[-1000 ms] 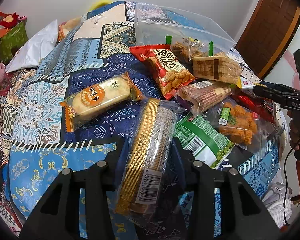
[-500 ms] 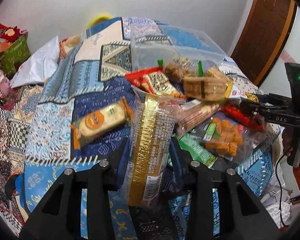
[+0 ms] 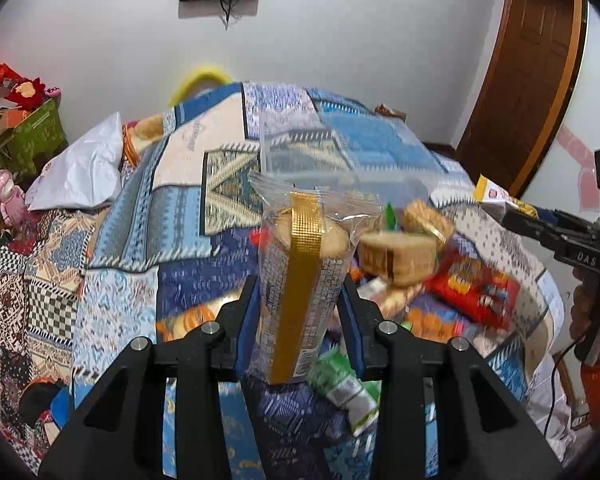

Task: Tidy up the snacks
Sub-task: 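Carry the biscuit roll into the clear box while the right tool carries the KAKABA bag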

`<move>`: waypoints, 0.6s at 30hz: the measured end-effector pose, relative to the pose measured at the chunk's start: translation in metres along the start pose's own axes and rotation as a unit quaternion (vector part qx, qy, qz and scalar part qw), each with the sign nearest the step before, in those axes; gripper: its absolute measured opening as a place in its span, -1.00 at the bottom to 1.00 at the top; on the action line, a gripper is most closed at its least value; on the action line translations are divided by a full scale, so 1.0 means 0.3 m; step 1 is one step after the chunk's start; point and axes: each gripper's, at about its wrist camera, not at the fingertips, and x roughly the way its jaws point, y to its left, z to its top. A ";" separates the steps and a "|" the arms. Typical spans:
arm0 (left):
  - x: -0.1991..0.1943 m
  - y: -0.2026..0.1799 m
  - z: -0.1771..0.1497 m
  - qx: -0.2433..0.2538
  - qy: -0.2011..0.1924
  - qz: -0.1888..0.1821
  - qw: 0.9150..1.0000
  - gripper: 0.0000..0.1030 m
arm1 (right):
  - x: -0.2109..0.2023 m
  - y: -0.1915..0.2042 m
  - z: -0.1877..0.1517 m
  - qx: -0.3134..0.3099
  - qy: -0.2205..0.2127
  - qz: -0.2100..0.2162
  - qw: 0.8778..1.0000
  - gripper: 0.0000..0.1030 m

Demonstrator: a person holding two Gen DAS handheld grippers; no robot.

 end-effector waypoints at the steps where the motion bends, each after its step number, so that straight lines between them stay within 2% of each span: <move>1: -0.004 0.001 0.014 -0.002 -0.004 -0.002 1.000 -0.27 | -0.002 -0.002 0.007 0.001 -0.003 -0.001 1.000 0.10; 10: -0.015 -0.010 0.173 -0.003 -0.055 -0.008 0.998 -0.27 | 0.017 -0.032 0.064 0.021 -0.023 -0.006 0.999 0.10; 18: 0.030 -0.002 0.329 -0.006 -0.082 -0.006 0.997 -0.27 | 0.059 -0.054 0.159 0.031 -0.045 -0.009 0.998 0.10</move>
